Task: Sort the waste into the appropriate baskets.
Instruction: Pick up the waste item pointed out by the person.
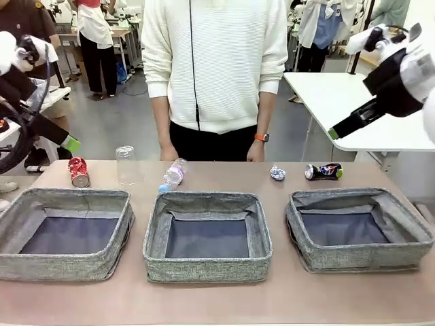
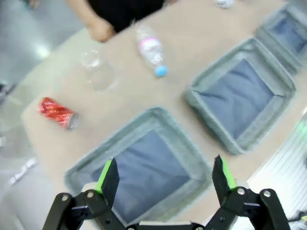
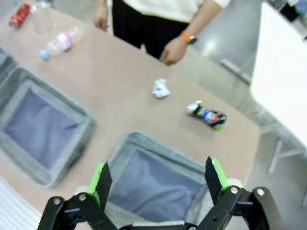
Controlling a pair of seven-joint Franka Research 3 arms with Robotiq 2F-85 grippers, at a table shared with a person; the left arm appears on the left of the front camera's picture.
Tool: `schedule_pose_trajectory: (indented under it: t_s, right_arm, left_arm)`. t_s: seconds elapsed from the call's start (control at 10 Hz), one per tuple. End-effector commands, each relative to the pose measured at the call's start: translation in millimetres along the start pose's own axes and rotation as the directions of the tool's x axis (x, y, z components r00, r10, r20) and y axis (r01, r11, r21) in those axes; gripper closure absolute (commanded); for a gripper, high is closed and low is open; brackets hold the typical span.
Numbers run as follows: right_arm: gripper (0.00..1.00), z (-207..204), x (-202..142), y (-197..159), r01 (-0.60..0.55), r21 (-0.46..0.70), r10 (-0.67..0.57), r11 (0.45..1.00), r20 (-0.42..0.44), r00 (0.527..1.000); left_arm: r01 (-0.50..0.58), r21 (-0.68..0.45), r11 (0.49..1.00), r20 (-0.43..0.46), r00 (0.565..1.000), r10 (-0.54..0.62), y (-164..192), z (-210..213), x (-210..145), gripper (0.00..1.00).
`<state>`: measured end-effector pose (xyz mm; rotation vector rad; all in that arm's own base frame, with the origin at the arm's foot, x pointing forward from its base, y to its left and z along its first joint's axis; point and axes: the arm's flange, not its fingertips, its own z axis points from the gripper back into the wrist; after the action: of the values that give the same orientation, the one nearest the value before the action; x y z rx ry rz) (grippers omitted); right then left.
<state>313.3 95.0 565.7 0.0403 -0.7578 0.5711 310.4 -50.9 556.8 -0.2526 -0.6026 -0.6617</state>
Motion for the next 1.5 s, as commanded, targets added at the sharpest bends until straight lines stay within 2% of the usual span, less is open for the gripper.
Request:
schedule_pose_trajectory:
  t_s: [0.0, 0.1, 0.2, 0.3, 0.4, 0.5, 0.6, 0.7, 0.8, 1.4]
  right_arm:
    - [0.0, 23, -55, -27, 0.361, 0.34, -0.363, 0.869, -0.061, 0.93]
    - [0.0, 30, -88, -45, 0.448, 0.608, -0.534, 0.655, -0.047, 0.844]
    - [0.0, 23, -130, -71, 0.492, 0.737, -0.653, 0.464, -0.091, 0.752]
    - [0.0, 21, -181, -104, 0.598, 0.741, -0.8, 0.306, -0.139, 0.583]
    - [0.0, 20, -225, -130, 0.665, 0.723, -0.892, 0.187, -0.158, 0.423]
    - [0.0, 19, -253, -146, 0.672, 0.732, -0.94, 0.115, -0.139, 0.312]
    - [0.0, 18, -264, -153, 0.658, 0.747, -0.957, 0.089, -0.12, 0.266]
    - [0.0, 12, -266, -156, 0.653, 0.754, -0.974, 0.069, -0.091, 0.208]
    - [0.0, 45, -236, -198, 0.597, 0.695, -0.781, 0.402, -0.08, 0.619]
    - [0.0, 45, -236, -198, 0.597, 0.695, -0.781, 0.402, -0.08, 0.619]
  left_arm:
    - [-0.124, -0.487, 0.864, -0.052, 0.992, 0.113, 71, 30, -45, 0.0]
    - [-0.167, -0.614, 0.772, 0.008, 0.976, 0.218, 112, 41, -74, 0.0]
    - [-0.232, -0.673, 0.702, 0.065, 0.927, 0.369, 149, 49, -106, 0.0]
    - [-0.266, -0.722, 0.639, 0.138, 0.85, 0.509, 180, 54, -145, 0.0]
    - [-0.291, -0.755, 0.587, 0.176, 0.773, 0.61, 197, 48, -172, 0.0]
    - [-0.304, -0.789, 0.534, 0.166, 0.731, 0.662, 200, 38, -184, 0.0]
    - [-0.311, -0.808, 0.5, 0.128, 0.736, 0.665, 195, 25, -183, 0.0]
    - [-0.362, -0.803, 0.474, 0.06, 0.742, 0.668, 194, 13, -175, 0.0]
    - [-0.296, -0.779, 0.553, 0.164, 0.754, 0.635, 201, 50, -211, 0.0]
    - [-0.296, -0.779, 0.553, 0.164, 0.754, 0.635, 201, 50, -211, 0.0]
